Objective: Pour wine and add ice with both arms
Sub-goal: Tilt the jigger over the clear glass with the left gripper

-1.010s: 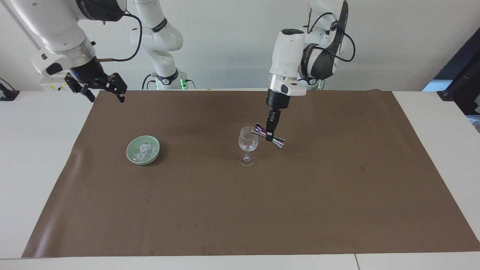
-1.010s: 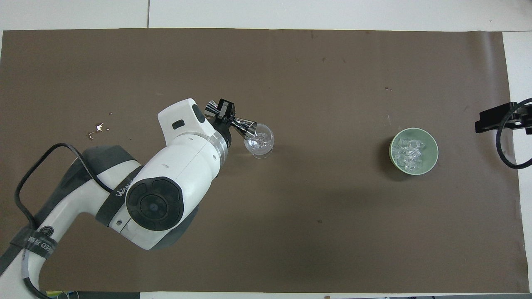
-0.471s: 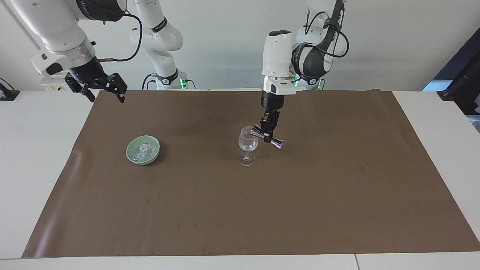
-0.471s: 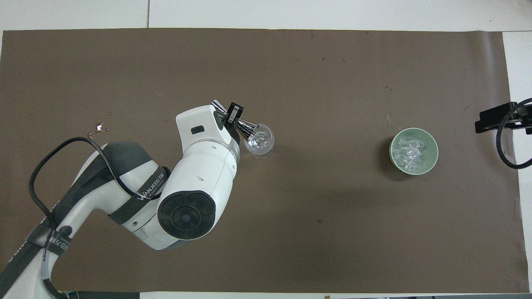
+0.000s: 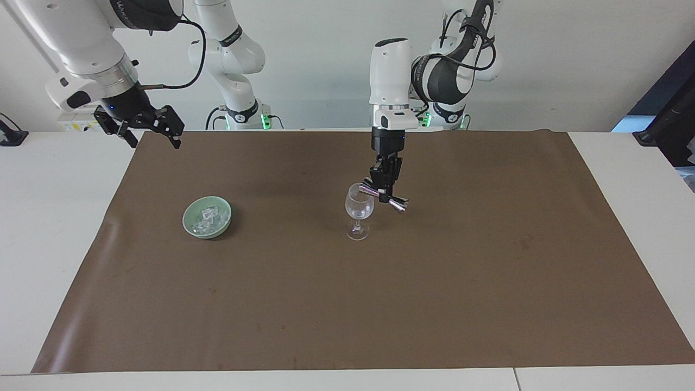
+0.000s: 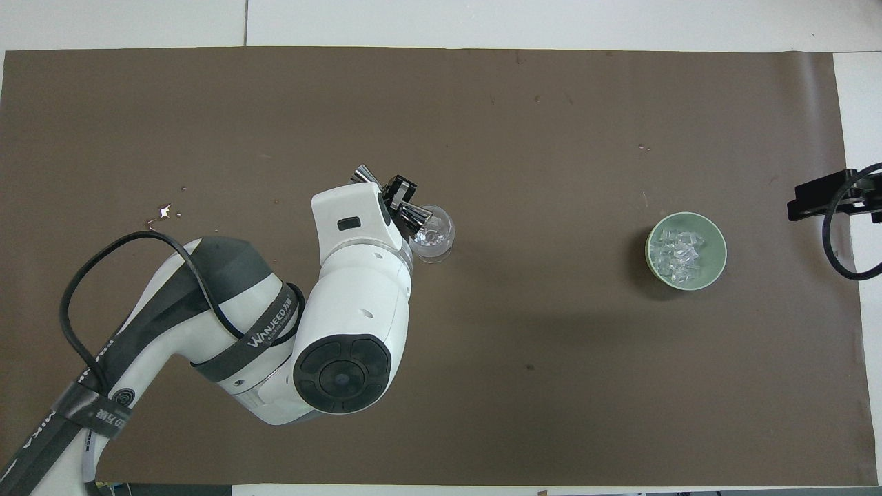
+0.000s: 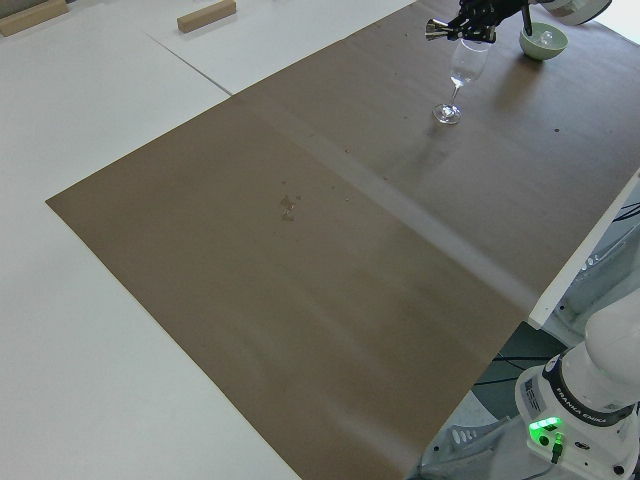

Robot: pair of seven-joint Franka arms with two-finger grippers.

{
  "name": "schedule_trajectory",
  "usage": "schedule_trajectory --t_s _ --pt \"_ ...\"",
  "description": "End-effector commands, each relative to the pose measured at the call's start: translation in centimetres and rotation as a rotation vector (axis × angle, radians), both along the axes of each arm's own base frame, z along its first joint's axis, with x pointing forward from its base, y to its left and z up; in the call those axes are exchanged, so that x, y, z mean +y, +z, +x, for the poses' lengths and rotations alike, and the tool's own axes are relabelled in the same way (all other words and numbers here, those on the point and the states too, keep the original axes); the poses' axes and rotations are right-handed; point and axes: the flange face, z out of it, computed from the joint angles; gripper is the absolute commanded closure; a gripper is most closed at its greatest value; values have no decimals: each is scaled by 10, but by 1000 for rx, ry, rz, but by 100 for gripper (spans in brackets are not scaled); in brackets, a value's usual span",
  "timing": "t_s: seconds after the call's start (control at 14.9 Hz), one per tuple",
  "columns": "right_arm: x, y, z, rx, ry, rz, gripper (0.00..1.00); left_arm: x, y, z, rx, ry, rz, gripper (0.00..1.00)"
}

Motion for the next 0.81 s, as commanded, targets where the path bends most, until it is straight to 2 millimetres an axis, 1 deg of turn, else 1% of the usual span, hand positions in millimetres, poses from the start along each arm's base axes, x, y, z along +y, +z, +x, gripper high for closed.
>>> schedule_trajectory --t_s 0.0,0.2,0.54,0.74 --pt "-1 0 -5 -4 14 16 0 -4 11 4 -22 18 40 100" --pt "-1 0 -5 -4 14 16 0 -4 13 4 -1 64 44 100" --pt "-1 0 -5 -4 14 16 0 -3 17 8 9 253 -98 100" --pt "-1 0 -5 -4 14 16 0 6 21 14 95 324 -193 100"
